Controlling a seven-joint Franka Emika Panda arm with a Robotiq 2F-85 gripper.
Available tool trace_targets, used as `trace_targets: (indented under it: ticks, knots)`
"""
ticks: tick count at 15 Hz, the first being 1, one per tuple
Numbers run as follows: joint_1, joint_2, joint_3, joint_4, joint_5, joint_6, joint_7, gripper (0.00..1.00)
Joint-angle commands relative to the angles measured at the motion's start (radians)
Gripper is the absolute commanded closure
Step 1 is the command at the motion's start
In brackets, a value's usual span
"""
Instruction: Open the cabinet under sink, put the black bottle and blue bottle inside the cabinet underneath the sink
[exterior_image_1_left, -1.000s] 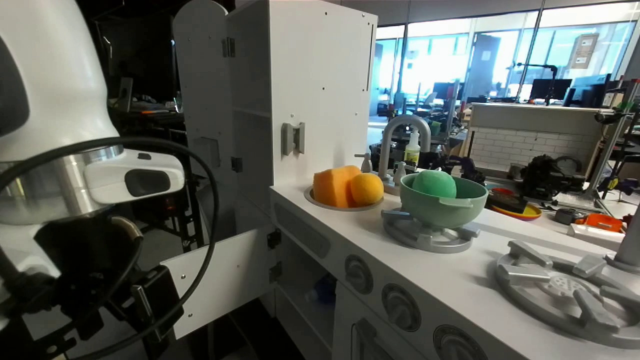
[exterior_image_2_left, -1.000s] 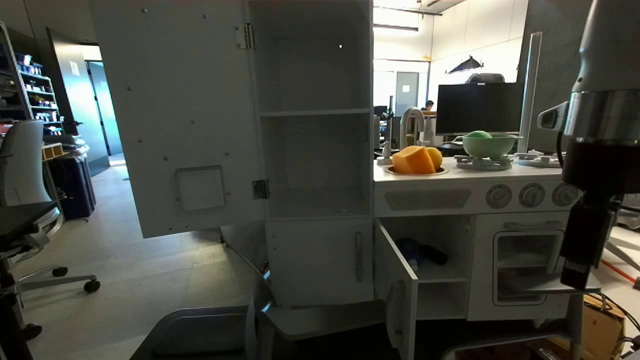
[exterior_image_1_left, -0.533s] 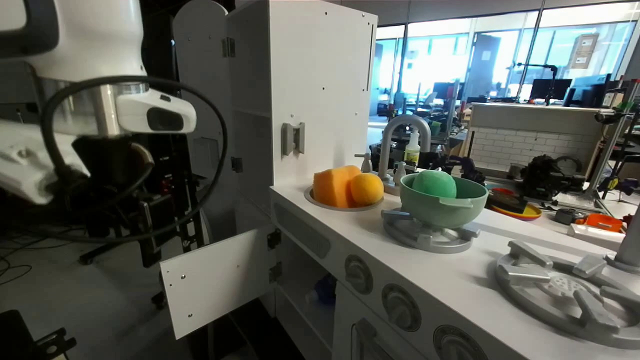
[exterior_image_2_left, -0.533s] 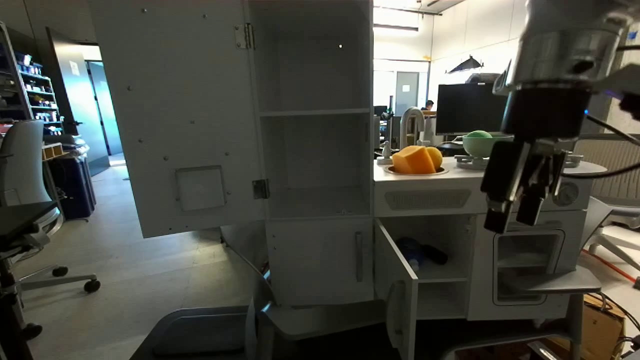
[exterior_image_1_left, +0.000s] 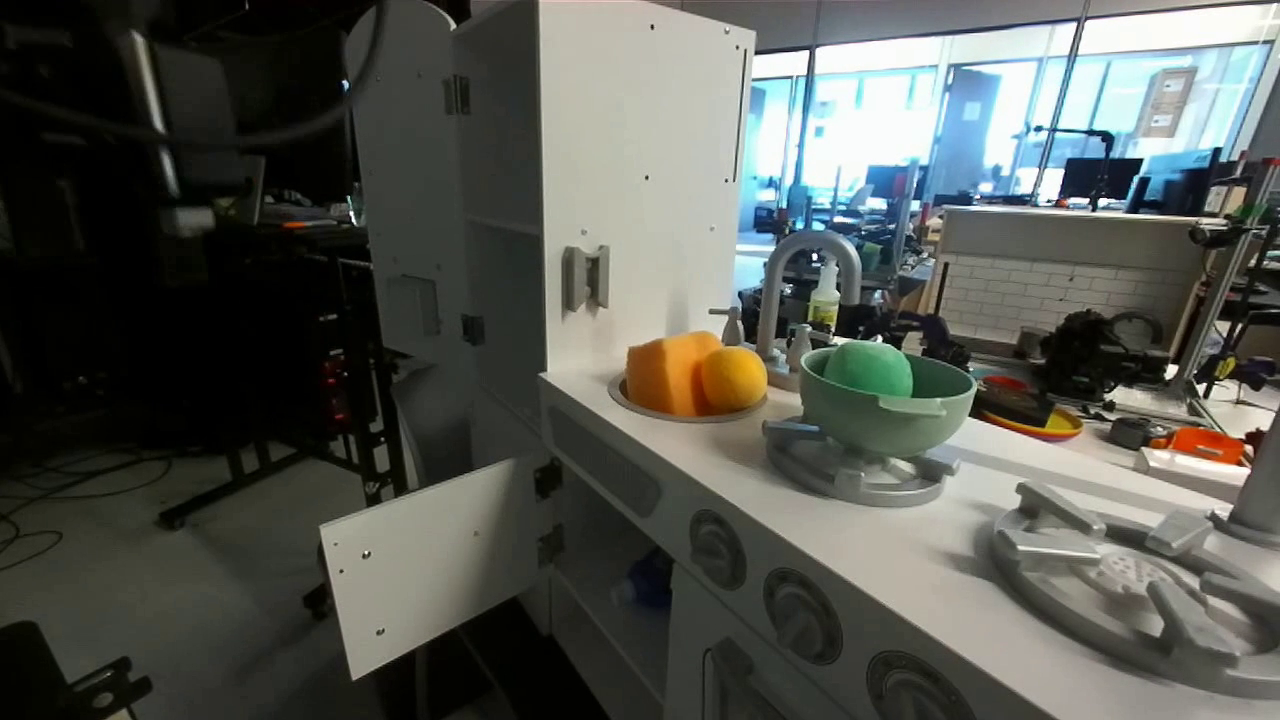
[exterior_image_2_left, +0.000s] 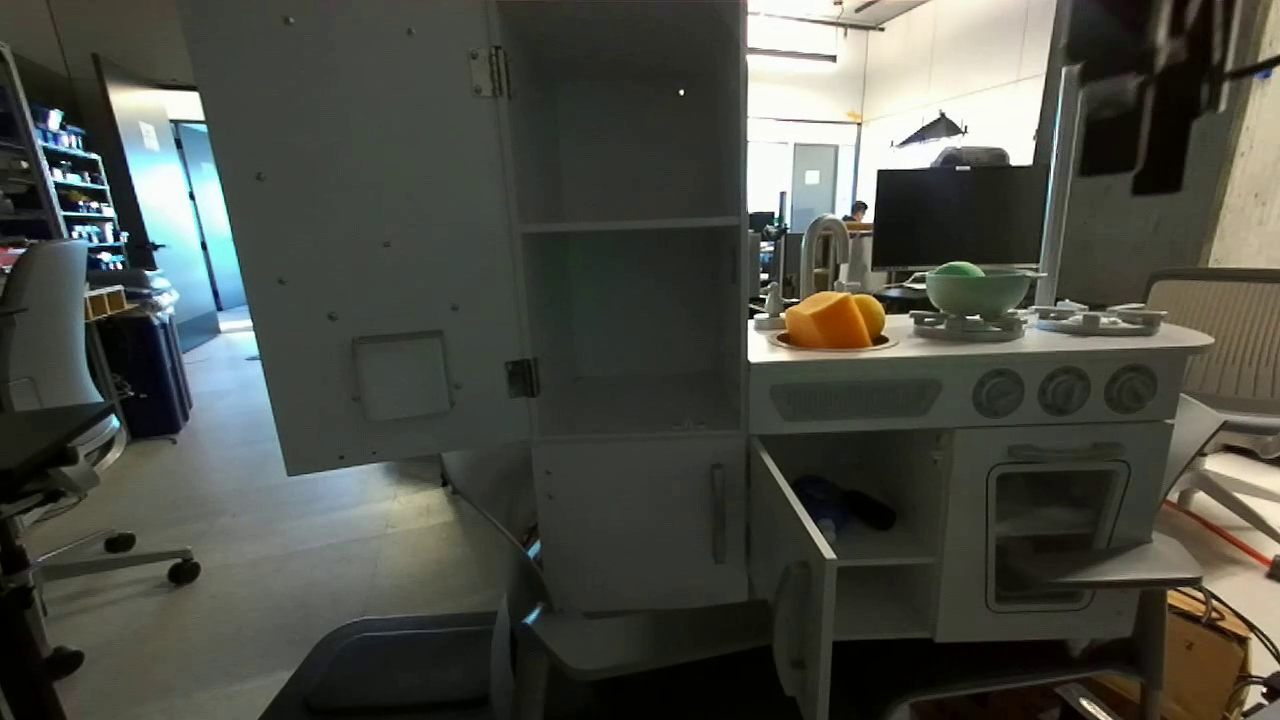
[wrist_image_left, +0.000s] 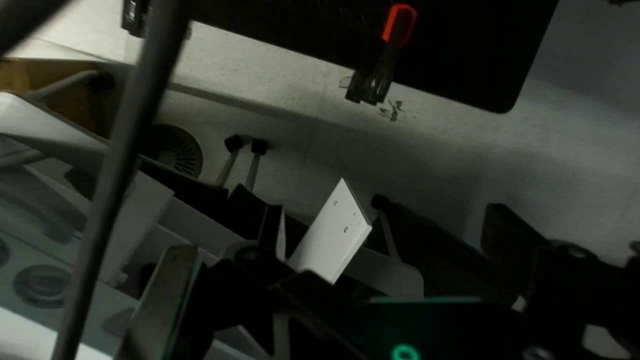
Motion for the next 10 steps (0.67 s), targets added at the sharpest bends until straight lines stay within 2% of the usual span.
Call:
trace_targets:
  ticks: [1,3,4,5,10]
  knots:
    - [0.174,-0.156,-0.203,0.025,-0.19,-0.208,0.065,0.0]
    - [0.226,-0.191,-0.249,0.059,-0.267,-0.282,0.101,0.0]
    - [0.242,-0.205,-0.274,0.053,-0.294,-0.285,0.101,0.0]
    - [0.271,-0.177,-0.292,0.046,-0.272,-0.253,0.107,0.0]
    - [0.285,-0.2,-0.31,0.044,-0.299,-0.267,0.114,0.0]
